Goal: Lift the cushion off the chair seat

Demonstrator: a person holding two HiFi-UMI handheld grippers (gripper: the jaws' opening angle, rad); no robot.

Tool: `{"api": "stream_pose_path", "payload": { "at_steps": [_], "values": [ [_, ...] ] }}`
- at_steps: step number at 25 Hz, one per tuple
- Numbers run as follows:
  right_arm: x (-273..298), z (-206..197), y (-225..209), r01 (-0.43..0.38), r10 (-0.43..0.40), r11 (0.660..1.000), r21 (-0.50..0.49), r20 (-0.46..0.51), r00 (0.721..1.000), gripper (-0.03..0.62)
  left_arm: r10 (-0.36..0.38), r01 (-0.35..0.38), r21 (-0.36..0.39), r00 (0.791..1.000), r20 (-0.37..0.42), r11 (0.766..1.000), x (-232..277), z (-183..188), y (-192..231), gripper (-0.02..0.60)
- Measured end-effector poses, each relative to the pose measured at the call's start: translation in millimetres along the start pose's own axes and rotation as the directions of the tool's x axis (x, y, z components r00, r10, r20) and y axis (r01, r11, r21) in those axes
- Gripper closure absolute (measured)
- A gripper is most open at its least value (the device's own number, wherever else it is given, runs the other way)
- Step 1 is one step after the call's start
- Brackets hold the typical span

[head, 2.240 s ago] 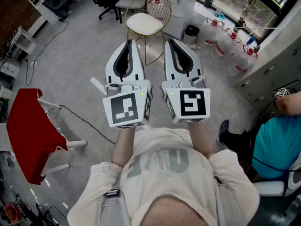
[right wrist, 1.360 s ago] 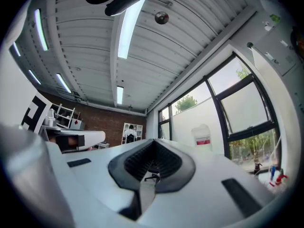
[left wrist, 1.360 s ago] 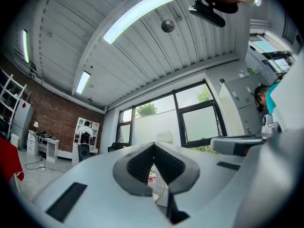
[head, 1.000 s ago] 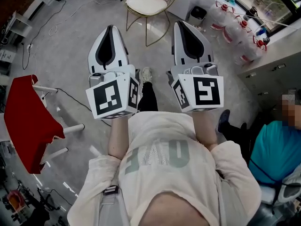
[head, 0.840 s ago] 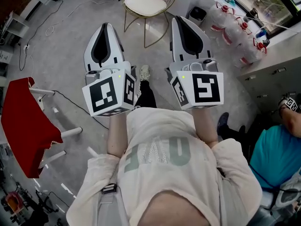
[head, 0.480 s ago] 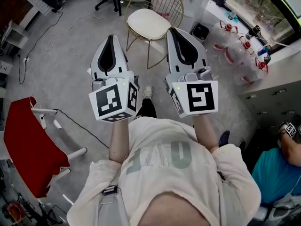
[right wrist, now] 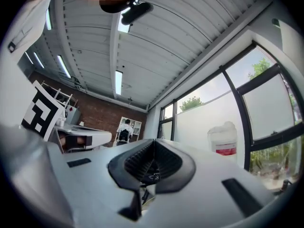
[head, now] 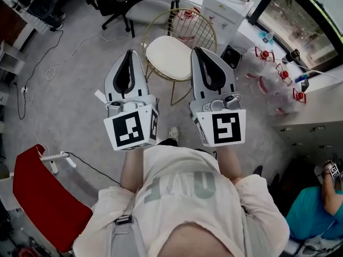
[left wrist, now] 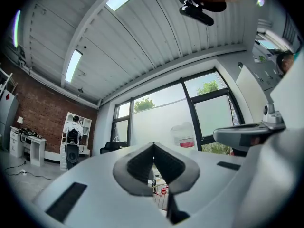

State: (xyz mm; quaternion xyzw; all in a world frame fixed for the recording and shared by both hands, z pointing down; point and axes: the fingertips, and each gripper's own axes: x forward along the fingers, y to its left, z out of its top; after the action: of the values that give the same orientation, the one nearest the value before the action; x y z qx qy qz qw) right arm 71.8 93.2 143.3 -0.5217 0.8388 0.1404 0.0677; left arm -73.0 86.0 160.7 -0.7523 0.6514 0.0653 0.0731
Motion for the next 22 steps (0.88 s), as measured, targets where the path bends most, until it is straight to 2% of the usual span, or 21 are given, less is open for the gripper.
{"api": "stream_pose_path", "payload": {
  "at_steps": [4,9,13,16,22],
  "values": [
    [31.2,-20.6,-8.3,0.039,-0.038,0.999,0.019,-0.039,0.999,0.577,-0.013,0.013,-0.002,1.000,0.017,1.000,31.4,-2.0,16.2,0.569],
    [57.9,-43.6,-16.6,0.047,-0.045,0.999,0.024,-0.088,0.995,0.577,-0.007,0.008,-0.019,1.000,0.017,1.000,57.0,-10.9,25.7,0.569],
    [78.3,-54.7,-11.1,-0.004,0.006,1.000,0.019,-0.107,0.994,0.577,0.025,-0.025,-0.034,1.000,-0.004,0.999,65.7,-20.5,37.6,0.569],
    [89.6,-61.5,-6.2,-0.022,0.028,0.998,0.055,-0.116,0.993,0.577,0.043,-0.044,-0.037,0.999,-0.027,0.998,71.9,-30.6,42.9,0.570],
    [111.9,-67.0,-19.1,-0.056,0.064,0.995,0.085,-0.089,0.994,0.577,0.059,-0.060,-0.028,0.998,-0.038,0.998,101.3,-40.0,31.8,0.571]
  ]
}}
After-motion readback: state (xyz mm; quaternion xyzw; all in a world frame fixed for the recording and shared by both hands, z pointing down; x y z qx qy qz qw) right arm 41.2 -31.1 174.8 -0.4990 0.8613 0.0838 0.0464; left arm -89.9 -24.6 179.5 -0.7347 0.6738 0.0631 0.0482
